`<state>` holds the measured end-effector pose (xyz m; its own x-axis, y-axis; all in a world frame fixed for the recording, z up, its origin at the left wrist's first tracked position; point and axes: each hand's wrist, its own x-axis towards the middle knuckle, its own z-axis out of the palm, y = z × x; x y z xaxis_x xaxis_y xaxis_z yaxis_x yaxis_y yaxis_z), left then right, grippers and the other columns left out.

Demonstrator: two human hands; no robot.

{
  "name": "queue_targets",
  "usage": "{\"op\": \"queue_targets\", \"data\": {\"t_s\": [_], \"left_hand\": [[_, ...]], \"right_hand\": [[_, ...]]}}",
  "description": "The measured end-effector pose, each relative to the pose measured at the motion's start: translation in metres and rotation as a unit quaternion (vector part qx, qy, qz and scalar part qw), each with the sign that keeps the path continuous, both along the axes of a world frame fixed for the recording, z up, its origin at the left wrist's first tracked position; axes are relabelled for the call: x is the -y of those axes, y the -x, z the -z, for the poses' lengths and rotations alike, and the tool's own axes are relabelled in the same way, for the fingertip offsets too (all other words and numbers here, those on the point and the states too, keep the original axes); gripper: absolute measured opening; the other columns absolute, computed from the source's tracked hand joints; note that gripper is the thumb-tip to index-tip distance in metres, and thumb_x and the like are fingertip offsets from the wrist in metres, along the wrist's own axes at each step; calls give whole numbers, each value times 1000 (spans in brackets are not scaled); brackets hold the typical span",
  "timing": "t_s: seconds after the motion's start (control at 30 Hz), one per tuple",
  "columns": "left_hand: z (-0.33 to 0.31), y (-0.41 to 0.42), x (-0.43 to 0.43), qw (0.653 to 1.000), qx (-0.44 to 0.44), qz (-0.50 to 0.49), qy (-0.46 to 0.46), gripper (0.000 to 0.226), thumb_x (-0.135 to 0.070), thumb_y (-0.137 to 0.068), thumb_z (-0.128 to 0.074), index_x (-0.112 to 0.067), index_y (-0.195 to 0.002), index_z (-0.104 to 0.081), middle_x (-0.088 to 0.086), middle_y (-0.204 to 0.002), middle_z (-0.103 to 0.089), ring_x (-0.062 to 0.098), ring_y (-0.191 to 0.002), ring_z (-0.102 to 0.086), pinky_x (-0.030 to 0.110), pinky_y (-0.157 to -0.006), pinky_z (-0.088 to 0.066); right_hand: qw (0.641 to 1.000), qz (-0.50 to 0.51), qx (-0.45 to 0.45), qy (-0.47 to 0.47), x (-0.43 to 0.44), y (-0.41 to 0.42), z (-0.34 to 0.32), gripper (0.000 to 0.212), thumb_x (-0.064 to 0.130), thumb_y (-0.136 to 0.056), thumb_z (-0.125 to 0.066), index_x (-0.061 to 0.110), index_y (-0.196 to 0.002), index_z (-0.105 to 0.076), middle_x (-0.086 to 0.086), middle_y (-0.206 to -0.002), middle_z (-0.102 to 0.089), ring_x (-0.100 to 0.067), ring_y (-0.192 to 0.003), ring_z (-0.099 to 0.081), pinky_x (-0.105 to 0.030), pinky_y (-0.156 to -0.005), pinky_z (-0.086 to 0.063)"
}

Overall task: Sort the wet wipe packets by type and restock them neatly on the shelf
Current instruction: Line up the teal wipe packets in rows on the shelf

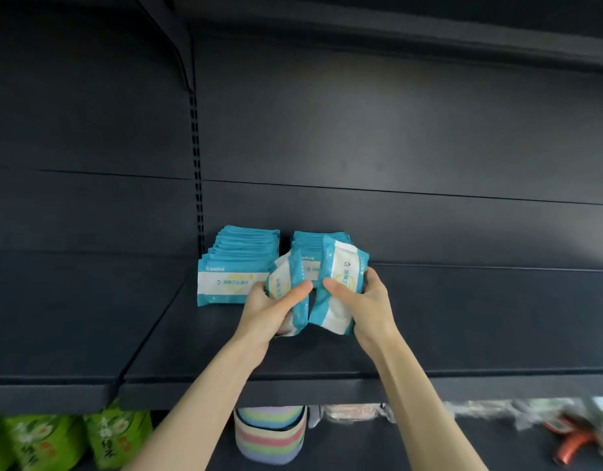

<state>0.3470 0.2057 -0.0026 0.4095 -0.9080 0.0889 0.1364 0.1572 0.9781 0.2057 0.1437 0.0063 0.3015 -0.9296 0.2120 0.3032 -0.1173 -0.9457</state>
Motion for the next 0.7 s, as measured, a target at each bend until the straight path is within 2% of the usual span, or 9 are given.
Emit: {"op": "queue_targets", "data": {"t_s": [0.1, 0.2, 0.3, 0.37, 0.47, 0.57, 0.7], "left_hand": [[5, -4, 7, 996, 65, -58, -14, 49, -35, -76, -76, -15, -113, -50, -5, -101, -67, 5, -90, -65, 20, -72, -49], [8, -9, 11, 993, 103, -45, -17, 28, -26, -92, -61, -22, -115, -47, -7, -109, -63, 5, -98, -61, 29, -87, -49], [10, -11, 14, 991, 129, -24, -16, 29, -11, -90, -61, -25, -113, -52, -6, -112, -64, 10, -103, -62, 35, -94, -50], [7, -9, 15, 989, 142, -33, -3, 23, -5, -85, -67, -20, -101, -61, -4, -103, -68, 12, -96, -66, 32, -86, -54], [3, -4, 19, 988, 144, -56, 11, 14, -5, -78, -74, -6, -90, -69, 6, -91, -72, 20, -88, -69, 37, -80, -55], [-2, 1, 26, 991, 123, -43, 8, 12, -9, -80, -73, -12, -90, -67, 3, -94, -72, 16, -89, -68, 33, -79, -55], [-7, 4, 34, 997, 70, 26, -21, 21, -17, -93, -60, -31, -108, -60, -4, -109, -69, 14, -98, -66, 36, -86, -53]], "right_hand": [[1000, 4, -22, 16, 10, 6, -1, 37, 9, -82, -72, 12, -113, -52, -6, -104, -70, -22, -88, -71, -35, -70, -58], [999, -1, -48, 15, 21, 13, -1, 25, 9, -89, -64, 16, -110, -54, -2, -102, -70, -18, -83, -71, -33, -67, -57], [997, -11, -75, 20, 31, 19, -2, 22, 1, -91, -56, 18, -106, -55, 0, -99, -70, -15, -80, -70, -29, -66, -56], [994, -10, -101, 47, 36, 23, -2, 25, 0, -88, -60, 18, -105, -56, 2, -100, -70, -14, -83, -71, -29, -69, -57], [990, -1, -124, 68, 42, 27, -2, 28, 5, -82, -71, 15, -106, -59, 0, -103, -72, -16, -87, -71, -35, -78, -58], [989, 0, -129, 73, 50, 31, -4, 32, 7, -79, -75, 9, -107, -61, -2, -101, -73, -20, -89, -71, -41, -81, -58], [986, 8, -140, 95, 60, 35, -8, 26, 8, -80, -75, 11, -103, -63, -1, -101, -72, -19, -90, -71, -38, -78, -58]]}}
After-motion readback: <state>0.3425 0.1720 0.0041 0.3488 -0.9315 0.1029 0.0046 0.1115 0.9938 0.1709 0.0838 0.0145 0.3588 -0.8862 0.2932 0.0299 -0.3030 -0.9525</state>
